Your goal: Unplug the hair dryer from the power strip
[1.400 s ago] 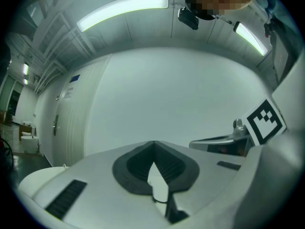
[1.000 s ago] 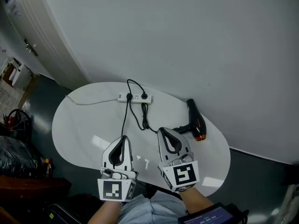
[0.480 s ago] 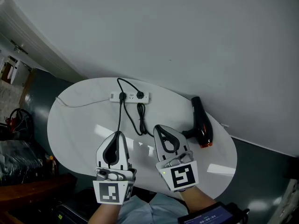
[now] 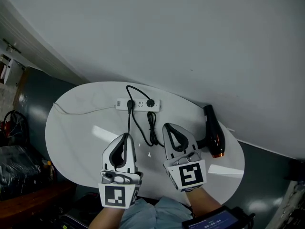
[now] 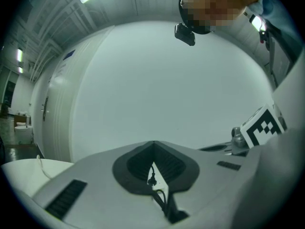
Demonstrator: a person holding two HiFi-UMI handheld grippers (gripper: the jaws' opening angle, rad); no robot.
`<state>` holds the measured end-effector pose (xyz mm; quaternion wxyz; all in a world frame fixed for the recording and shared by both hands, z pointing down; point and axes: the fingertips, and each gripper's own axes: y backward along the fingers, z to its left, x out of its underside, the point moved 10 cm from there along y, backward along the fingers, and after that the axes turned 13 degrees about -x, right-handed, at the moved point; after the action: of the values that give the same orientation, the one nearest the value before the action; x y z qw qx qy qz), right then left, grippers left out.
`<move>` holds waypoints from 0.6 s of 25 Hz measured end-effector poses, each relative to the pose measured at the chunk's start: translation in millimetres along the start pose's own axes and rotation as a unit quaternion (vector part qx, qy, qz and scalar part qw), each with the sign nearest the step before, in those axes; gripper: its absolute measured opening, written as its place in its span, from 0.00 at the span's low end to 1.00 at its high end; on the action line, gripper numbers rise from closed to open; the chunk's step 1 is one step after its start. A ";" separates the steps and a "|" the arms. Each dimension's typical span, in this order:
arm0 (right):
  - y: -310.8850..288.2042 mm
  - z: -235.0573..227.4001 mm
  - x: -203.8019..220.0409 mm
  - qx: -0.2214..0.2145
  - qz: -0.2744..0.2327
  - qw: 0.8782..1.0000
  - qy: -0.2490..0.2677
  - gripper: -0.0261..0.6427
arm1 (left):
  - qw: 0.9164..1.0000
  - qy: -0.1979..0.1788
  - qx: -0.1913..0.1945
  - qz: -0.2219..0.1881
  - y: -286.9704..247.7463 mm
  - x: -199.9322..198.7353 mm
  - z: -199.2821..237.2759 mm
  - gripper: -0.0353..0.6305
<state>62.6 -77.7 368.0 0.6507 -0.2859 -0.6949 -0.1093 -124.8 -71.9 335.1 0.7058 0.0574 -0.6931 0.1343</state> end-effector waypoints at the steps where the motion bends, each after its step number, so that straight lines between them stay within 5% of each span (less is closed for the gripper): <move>1: -4.8 -1.9 -0.2 0.001 0.002 1.000 0.002 0.04 | 1.000 0.002 0.000 0.001 -3.5 0.3 3.5 0.05; 8: -37.9 -17.7 0.6 0.017 0.016 1.000 0.000 0.04 | 1.000 -0.001 0.010 -0.004 -28.5 4.2 24.4 0.05; 15: -70.1 -35.3 6.0 0.021 0.026 0.999 -0.001 0.04 | 0.999 0.031 0.005 0.040 -50.0 15.4 35.8 0.05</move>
<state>54.6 -151.6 393.8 0.6586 -0.2903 -0.6899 -0.0780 -145.7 -127.6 356.9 0.7206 0.0295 -0.6721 0.1676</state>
